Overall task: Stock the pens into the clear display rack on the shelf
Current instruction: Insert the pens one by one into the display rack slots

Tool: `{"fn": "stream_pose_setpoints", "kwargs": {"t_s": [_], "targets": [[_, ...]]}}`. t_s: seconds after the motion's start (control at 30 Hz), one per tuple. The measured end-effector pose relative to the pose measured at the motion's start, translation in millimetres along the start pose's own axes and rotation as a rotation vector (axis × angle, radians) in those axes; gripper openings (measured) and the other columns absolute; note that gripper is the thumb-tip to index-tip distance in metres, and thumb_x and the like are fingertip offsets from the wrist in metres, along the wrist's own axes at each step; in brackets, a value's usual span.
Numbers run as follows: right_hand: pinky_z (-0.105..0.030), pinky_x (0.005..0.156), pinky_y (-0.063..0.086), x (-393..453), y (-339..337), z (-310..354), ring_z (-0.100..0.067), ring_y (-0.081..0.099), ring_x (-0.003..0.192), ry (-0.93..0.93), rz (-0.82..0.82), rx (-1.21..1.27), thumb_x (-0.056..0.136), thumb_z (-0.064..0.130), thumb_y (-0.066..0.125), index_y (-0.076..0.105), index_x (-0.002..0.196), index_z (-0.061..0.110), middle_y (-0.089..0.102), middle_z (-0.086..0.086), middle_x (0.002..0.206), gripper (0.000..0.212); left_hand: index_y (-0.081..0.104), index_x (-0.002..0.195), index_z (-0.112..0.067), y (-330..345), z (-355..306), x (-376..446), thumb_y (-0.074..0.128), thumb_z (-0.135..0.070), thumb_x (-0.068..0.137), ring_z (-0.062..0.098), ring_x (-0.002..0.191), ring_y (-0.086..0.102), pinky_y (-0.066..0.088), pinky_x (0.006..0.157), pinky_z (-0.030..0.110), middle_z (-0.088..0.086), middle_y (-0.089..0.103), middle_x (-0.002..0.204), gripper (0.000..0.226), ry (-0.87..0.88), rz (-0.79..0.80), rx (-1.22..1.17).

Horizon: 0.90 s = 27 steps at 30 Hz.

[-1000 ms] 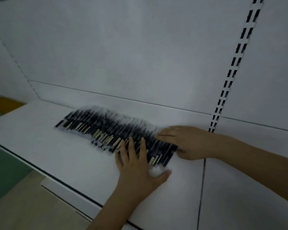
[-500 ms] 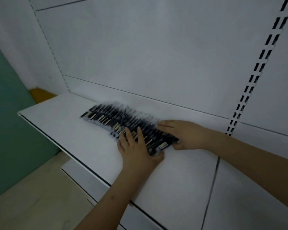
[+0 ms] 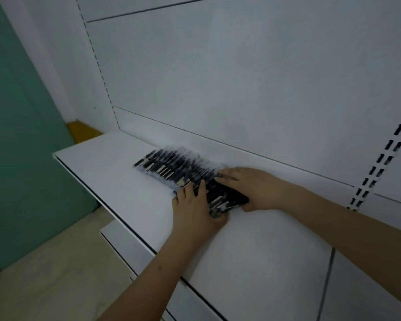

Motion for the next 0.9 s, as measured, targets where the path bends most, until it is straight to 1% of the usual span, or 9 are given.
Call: {"fn": "stream_pose_setpoints", "kwargs": {"t_s": [0.2,0.23,0.33,0.4,0.53,0.67,0.73,0.83,0.9], "targets": [[-0.033,0.120,0.017,21.4,0.5,-4.4,-0.025,0.028,0.146,-0.026,0.001,-0.083,0.070,0.032,0.071,0.021,0.156,0.018,0.023,-0.010,0.162,0.100,0.034,0.145,-0.023,-7.8,10.4,11.2,0.056,-0.073,0.063,0.031,0.132,0.030,0.026,0.107,0.046,0.007,0.041,0.142,0.098,0.067,-0.084,-0.004],[-0.032,0.120,0.016,25.8,0.5,-4.4,-0.026,0.028,0.146,-0.027,0.004,-0.078,0.070,0.031,0.071,0.021,0.156,0.018,0.023,-0.010,0.162,0.100,0.034,0.145,-0.025,-8.6,13.1,12.8,0.055,-0.073,0.062,0.033,0.135,0.025,0.023,0.109,0.048,0.008,0.038,0.146,0.098,0.067,-0.096,-0.002],[-0.029,0.119,0.014,38.0,0.2,-4.5,-0.024,0.024,0.148,-0.035,0.023,-0.069,0.071,0.030,0.072,0.017,0.157,0.020,0.018,-0.010,0.163,0.103,0.013,0.151,-0.032,2.3,26.9,18.1,0.053,-0.077,0.064,0.035,0.144,-0.002,0.009,0.116,0.052,0.011,0.002,0.160,0.106,0.013,-0.012,-0.048],[-0.028,0.118,0.014,46.0,0.7,-5.2,-0.023,0.021,0.148,-0.045,0.045,-0.067,0.070,0.031,0.072,0.014,0.157,0.020,0.015,-0.010,0.163,0.106,0.003,0.152,-0.032,5.6,34.5,20.9,0.054,-0.079,0.065,0.032,0.145,-0.002,0.012,0.116,0.050,0.010,-0.004,0.160,0.111,0.002,0.017,-0.091],[-0.032,0.118,0.021,62.4,-0.6,-4.6,-0.026,0.025,0.147,-0.065,0.063,-0.078,0.070,0.029,0.074,0.015,0.157,0.018,0.018,-0.013,0.162,0.105,0.005,0.152,-0.026,-3.7,46.5,31.4,0.052,-0.080,0.064,0.027,0.140,0.016,0.025,0.113,0.045,0.009,0.017,0.155,0.114,0.046,-0.043,-0.056],[-0.035,0.116,0.030,79.0,-9.1,-0.9,-0.027,0.031,0.144,-0.088,0.023,-0.073,0.076,0.031,0.073,0.021,0.156,0.017,0.024,-0.012,0.161,0.097,0.019,0.150,-0.023,-11.4,56.6,42.1,0.052,-0.078,0.064,0.023,0.134,0.025,0.027,0.109,0.041,0.006,0.031,0.145,0.108,0.095,-0.100,-0.063],[-0.034,0.115,0.030,88.5,-15.2,1.7,-0.025,0.031,0.145,-0.099,-0.004,-0.078,0.081,0.035,0.073,0.024,0.155,0.017,0.025,-0.010,0.161,0.091,0.024,0.149,-0.022,-13.2,60.4,45.1,0.053,-0.078,0.065,0.021,0.132,0.029,0.029,0.109,0.041,0.005,0.035,0.141,0.105,0.121,-0.123,-0.081],[-0.032,0.117,0.024,98.5,-10.6,-2.2,-0.023,0.026,0.147,-0.083,0.053,-0.114,0.083,0.042,0.072,0.021,0.156,0.017,0.019,-0.007,0.163,0.092,0.029,0.148,-0.020,-12.5,63.8,47.0,0.056,-0.075,0.067,0.021,0.131,0.033,0.033,0.107,0.042,0.006,0.039,0.138,0.101,0.144,-0.152,-0.116],[-0.036,0.116,0.031,97.8,-12.1,-1.0,-0.026,0.035,0.143,-0.090,0.013,-0.103,0.085,0.046,0.068,0.028,0.154,0.012,0.028,-0.010,0.160,0.087,0.028,0.148,-0.019,-10.7,64.8,47.0,0.056,-0.073,0.068,0.022,0.133,0.033,0.032,0.108,0.043,0.007,0.039,0.141,0.101,0.145,-0.153,-0.146]]}}
Point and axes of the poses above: each hand's wrist, its own x-axis towards the middle knuckle, its own y-axis out of the palm, z = x × y, the point moved 10 cm from there along x, towards the middle knuckle
